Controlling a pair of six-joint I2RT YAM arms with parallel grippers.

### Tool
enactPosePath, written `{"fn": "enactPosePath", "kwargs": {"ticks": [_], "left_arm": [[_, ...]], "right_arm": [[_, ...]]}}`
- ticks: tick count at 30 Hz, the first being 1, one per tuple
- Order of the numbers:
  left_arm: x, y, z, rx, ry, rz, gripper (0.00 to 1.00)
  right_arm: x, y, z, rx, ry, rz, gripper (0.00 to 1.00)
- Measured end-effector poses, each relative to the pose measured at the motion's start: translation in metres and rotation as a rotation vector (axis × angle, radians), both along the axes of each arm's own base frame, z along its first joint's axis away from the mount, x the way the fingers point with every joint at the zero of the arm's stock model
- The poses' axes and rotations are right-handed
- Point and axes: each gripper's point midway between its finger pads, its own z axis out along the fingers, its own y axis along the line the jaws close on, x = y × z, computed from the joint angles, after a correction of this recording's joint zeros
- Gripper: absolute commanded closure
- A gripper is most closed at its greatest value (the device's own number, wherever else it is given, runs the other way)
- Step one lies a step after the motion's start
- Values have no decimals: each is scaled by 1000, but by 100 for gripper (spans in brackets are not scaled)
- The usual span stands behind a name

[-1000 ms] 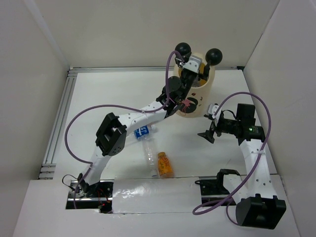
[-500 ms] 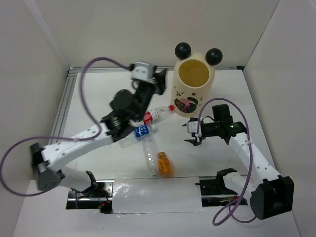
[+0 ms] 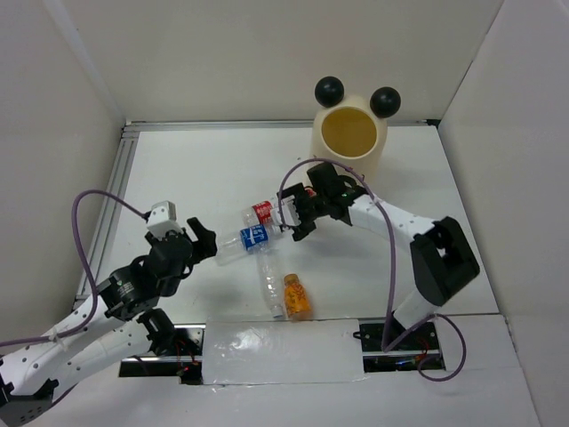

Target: Put the plastic bottles in the bin

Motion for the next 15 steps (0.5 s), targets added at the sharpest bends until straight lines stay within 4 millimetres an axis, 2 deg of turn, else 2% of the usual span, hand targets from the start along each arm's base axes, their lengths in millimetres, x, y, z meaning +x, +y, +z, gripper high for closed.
{"fn": "enactPosePath", "kwargs": {"ticks": [3, 7, 10, 15], "left_arm": [[-10, 8, -12, -27, 41, 28, 10], [-15, 11, -22, -44, 84, 55, 10], [-18, 11, -30, -52, 114, 63, 10], [-24, 10, -48, -67, 163, 69, 10]], "right_arm": [[32, 12, -2, -37, -54, -14, 9], [59, 25, -13, -90, -94, 3, 9], [68, 35, -29, -134, -95, 43, 9], [69, 45, -62, -213, -47, 111, 9]]}}
